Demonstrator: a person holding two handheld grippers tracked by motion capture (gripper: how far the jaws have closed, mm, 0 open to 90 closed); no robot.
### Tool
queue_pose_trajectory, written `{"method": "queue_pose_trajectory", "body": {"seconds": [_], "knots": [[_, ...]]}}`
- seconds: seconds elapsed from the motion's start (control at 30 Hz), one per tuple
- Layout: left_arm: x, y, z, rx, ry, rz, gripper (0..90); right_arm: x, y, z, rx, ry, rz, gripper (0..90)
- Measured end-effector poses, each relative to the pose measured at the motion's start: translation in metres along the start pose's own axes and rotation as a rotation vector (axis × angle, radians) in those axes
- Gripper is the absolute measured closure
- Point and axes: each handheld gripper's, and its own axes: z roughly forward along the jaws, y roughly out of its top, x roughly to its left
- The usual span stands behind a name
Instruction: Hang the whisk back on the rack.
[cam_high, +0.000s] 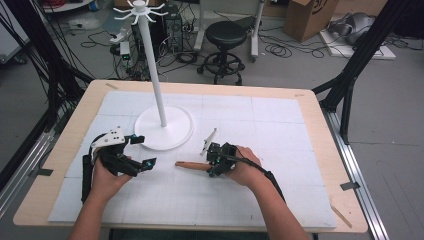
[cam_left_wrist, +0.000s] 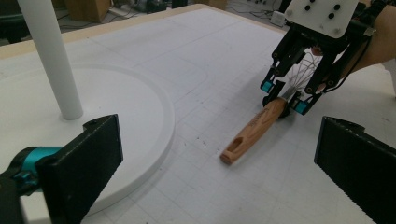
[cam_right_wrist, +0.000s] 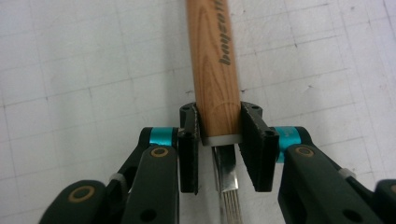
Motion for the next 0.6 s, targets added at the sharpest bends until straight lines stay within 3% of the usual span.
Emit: {"method": "queue_pose_trajectory", "body": {"seconds": [0.07,0.6], "knots": [[0.0,0.0,0.0,-0.002,0.002,-0.003,1.6,-0.002,-0.001,-0.002,-0.009,-0.004,0.008,71.2],[0.0,0.0,0.0,-0.004,0.002,-0.004,1.6,-0.016,-0.014,-0.062,-0.38,-0.001,0.108,71.3]]}}
